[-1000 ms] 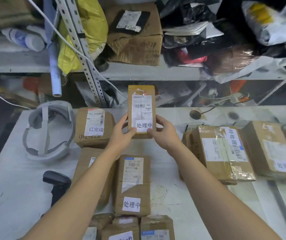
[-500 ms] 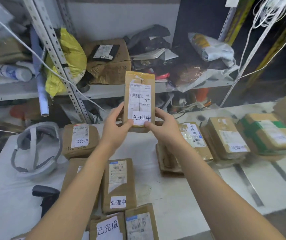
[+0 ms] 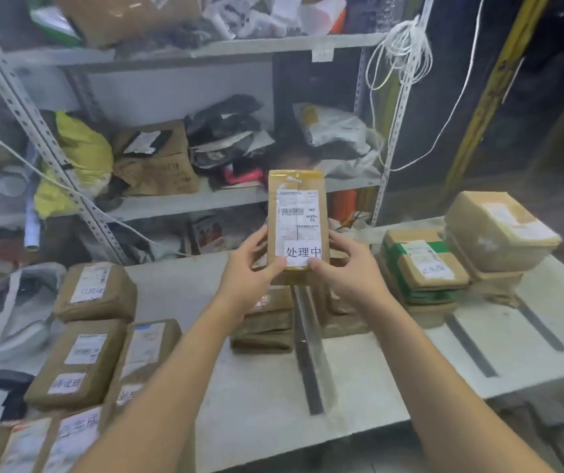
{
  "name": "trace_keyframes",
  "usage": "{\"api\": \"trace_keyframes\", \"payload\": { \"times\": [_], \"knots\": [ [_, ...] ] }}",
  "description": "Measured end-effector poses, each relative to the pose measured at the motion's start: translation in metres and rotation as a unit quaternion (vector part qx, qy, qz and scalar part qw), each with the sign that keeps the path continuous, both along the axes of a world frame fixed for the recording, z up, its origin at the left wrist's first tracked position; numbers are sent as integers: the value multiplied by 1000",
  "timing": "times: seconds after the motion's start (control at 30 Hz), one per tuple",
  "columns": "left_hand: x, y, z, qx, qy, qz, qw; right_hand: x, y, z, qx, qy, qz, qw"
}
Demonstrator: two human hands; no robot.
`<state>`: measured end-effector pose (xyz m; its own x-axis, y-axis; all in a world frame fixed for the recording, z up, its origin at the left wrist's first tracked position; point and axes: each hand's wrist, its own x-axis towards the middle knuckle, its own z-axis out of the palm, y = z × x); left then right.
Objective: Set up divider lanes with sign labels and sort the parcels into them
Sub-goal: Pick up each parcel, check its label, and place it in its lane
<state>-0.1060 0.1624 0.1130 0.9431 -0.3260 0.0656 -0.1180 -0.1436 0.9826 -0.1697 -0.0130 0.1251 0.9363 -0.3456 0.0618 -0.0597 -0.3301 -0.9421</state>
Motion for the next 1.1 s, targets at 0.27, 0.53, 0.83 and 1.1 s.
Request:
{"api": "trace_keyframes", "payload": {
  "times": [0.27, 0.53, 0.83, 1.1],
  "knots": [
    [-15, -89, -15, 18, 38, -34, 999, -30, -84, -10, -24, 4, -35, 999],
    [22, -137, -52, 25, 48, -3, 999, 13, -121, -34, -28, 72, -25, 997],
    [40, -158, -85, 61, 84, 35, 994, 44, -140, -59, -47, 131, -30, 990],
    [27, -154, -74, 120, 50, 107, 986, 39, -155, -53, -61, 108, -10, 992]
  ]
}}
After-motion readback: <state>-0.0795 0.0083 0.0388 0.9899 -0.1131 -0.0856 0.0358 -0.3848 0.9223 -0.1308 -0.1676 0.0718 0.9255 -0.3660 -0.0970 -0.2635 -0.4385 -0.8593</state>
